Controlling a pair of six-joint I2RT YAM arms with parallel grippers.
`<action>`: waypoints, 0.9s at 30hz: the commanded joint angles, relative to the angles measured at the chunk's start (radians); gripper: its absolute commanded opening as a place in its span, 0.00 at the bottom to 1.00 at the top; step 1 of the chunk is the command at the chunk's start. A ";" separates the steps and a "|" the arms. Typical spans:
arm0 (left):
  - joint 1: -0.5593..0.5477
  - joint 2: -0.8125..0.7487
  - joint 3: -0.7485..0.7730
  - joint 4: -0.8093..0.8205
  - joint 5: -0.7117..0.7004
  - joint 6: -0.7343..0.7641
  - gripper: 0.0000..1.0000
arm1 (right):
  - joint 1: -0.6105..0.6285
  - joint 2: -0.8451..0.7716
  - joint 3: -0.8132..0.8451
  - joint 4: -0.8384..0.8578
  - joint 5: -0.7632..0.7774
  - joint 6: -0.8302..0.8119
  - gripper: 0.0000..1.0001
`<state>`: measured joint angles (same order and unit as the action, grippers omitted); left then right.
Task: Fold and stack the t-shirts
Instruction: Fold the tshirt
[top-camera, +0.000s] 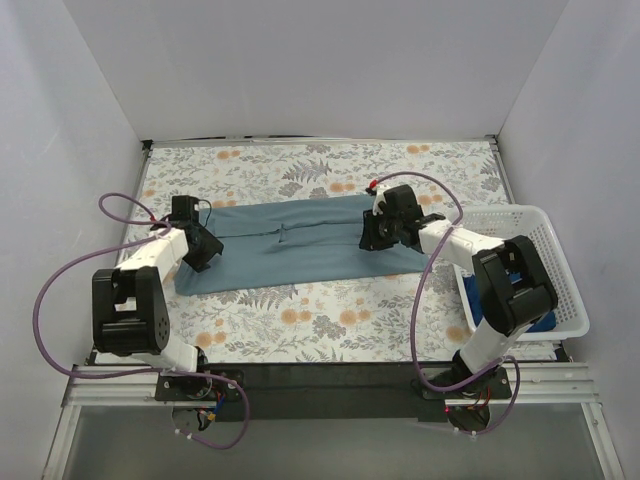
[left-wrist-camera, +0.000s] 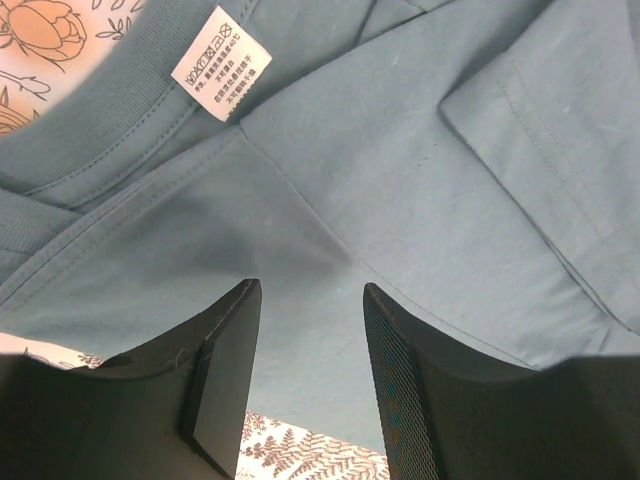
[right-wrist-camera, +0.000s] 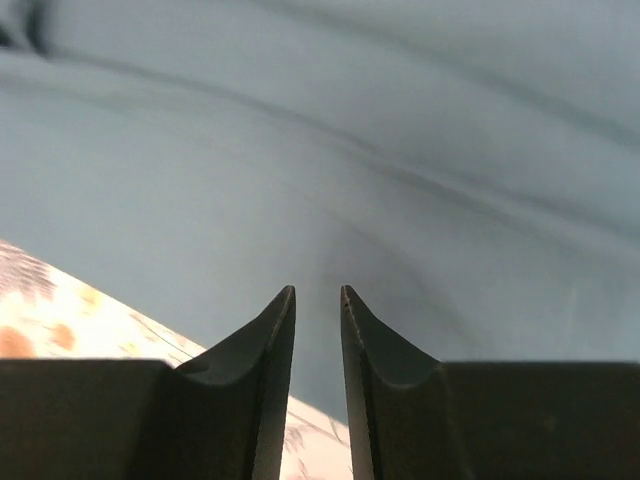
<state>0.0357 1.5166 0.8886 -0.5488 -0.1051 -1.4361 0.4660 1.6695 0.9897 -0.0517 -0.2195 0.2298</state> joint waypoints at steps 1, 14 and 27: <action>0.001 0.023 0.001 0.004 -0.022 -0.018 0.44 | 0.005 -0.001 -0.028 -0.135 0.132 -0.069 0.32; 0.003 0.379 0.263 -0.031 -0.073 0.020 0.44 | 0.172 -0.039 -0.176 -0.421 0.000 0.018 0.34; -0.140 0.634 0.768 -0.036 -0.047 0.137 0.67 | 0.637 0.013 0.079 -0.546 -0.063 0.080 0.35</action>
<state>-0.0772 2.1460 1.6272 -0.6163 -0.1486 -1.3201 1.0916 1.6814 0.9768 -0.4728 -0.2905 0.3115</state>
